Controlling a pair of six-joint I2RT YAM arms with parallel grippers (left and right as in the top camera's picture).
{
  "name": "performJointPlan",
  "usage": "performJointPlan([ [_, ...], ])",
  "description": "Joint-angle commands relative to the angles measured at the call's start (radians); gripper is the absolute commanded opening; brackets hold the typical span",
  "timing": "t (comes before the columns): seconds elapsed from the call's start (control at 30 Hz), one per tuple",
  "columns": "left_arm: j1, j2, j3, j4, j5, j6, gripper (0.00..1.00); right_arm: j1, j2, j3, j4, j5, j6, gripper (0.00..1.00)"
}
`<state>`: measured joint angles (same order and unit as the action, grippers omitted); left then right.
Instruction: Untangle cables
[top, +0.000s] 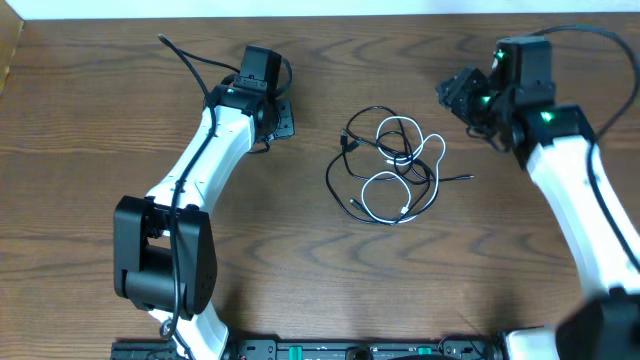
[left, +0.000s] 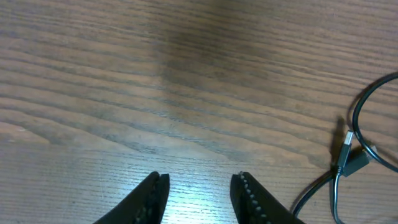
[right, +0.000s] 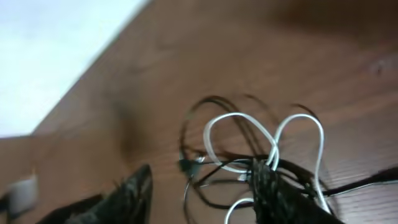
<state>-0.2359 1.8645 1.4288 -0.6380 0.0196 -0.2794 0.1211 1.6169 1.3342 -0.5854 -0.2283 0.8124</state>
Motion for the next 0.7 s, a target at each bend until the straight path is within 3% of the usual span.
performJointPlan([
  [0.0,0.002,0.006,-0.005,0.0,-0.013,0.013,0.39,-0.059,0.117,-0.003,0.009,-0.182,0.048,0.41],
  [0.07,0.002,0.006,-0.005,0.0,-0.013,0.013,0.39,-0.094,0.203,-0.003,0.014,-0.25,0.057,0.38],
  [0.17,0.002,0.006,-0.005,0.0,-0.013,0.013,0.39,-0.126,0.304,-0.003,0.028,-0.306,0.063,0.41],
  [0.33,0.002,0.006,-0.005,0.0,-0.013,0.013,0.39,-0.153,0.476,-0.003,0.18,-0.539,0.073,0.43],
  [0.53,0.002,0.006,-0.005,-0.001,-0.013,0.013,0.39,-0.146,0.629,-0.003,0.332,-0.568,0.187,0.4],
  [0.67,0.002,0.006,-0.005,-0.001,-0.013,0.013,0.39,-0.142,0.658,-0.003,0.356,-0.626,0.208,0.2],
])
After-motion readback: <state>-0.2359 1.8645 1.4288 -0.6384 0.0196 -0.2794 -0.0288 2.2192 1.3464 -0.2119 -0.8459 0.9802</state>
